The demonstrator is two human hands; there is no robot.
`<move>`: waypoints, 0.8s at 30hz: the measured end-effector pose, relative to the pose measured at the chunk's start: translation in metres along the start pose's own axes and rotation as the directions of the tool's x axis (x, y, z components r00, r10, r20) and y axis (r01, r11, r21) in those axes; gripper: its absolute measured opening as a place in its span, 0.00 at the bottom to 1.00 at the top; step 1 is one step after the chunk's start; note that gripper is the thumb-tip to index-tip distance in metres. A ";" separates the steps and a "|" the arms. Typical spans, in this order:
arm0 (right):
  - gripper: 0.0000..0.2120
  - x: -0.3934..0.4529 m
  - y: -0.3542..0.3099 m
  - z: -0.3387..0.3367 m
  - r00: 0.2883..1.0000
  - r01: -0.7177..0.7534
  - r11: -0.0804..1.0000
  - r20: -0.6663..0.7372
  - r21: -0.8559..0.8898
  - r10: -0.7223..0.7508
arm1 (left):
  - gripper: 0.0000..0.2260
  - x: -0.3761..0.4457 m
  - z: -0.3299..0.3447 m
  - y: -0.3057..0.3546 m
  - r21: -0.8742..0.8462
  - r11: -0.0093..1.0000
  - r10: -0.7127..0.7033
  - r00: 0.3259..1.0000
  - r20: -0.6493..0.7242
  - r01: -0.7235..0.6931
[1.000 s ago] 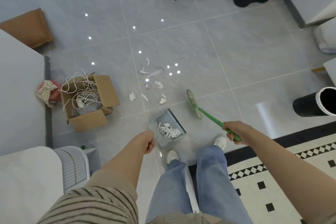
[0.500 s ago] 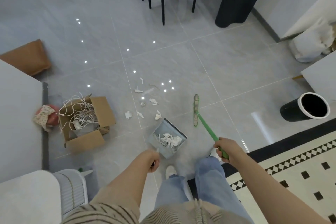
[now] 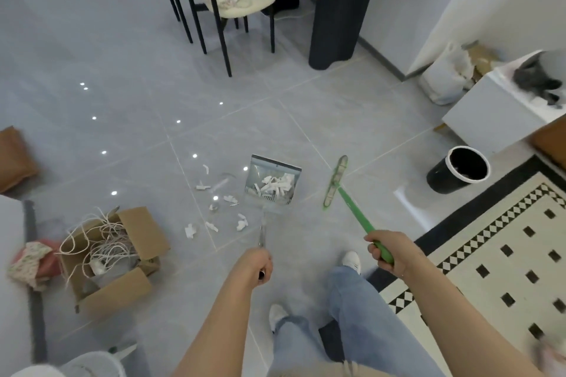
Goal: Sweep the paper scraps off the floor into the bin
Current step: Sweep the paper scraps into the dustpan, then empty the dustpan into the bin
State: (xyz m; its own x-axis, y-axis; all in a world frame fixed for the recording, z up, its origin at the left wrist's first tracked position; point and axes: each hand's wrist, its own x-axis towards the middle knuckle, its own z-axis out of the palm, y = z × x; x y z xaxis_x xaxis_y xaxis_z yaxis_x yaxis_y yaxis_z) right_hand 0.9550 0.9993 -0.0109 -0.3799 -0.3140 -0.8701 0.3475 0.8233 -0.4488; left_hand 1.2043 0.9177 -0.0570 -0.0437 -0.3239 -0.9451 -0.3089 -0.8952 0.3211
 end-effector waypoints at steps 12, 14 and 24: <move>0.07 0.001 0.011 -0.068 0.997 -0.040 0.974 0.073 0.225 0.024 | 0.13 -0.057 0.052 0.027 -0.025 0.996 0.081 0.996 -0.045 -0.082; 0.07 0.007 0.007 -0.096 0.995 -0.048 0.971 0.096 0.233 0.026 | 0.12 -0.066 0.079 0.031 -0.022 0.996 0.090 0.994 -0.068 -0.091; 0.06 0.040 -0.037 -0.182 0.994 -0.067 0.987 0.093 0.149 0.053 | 0.11 -0.084 0.182 0.068 -0.055 0.994 0.086 0.993 -0.079 -0.090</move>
State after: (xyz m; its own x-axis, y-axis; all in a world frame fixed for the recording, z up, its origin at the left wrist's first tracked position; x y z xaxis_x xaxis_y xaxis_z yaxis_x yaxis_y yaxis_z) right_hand 0.7711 1.0429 0.0080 -0.2794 -0.3126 -0.9079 0.4955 0.7629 -0.4152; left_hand 1.0143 0.9399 0.0325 0.0049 -0.4225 -0.9063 -0.2515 -0.8777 0.4078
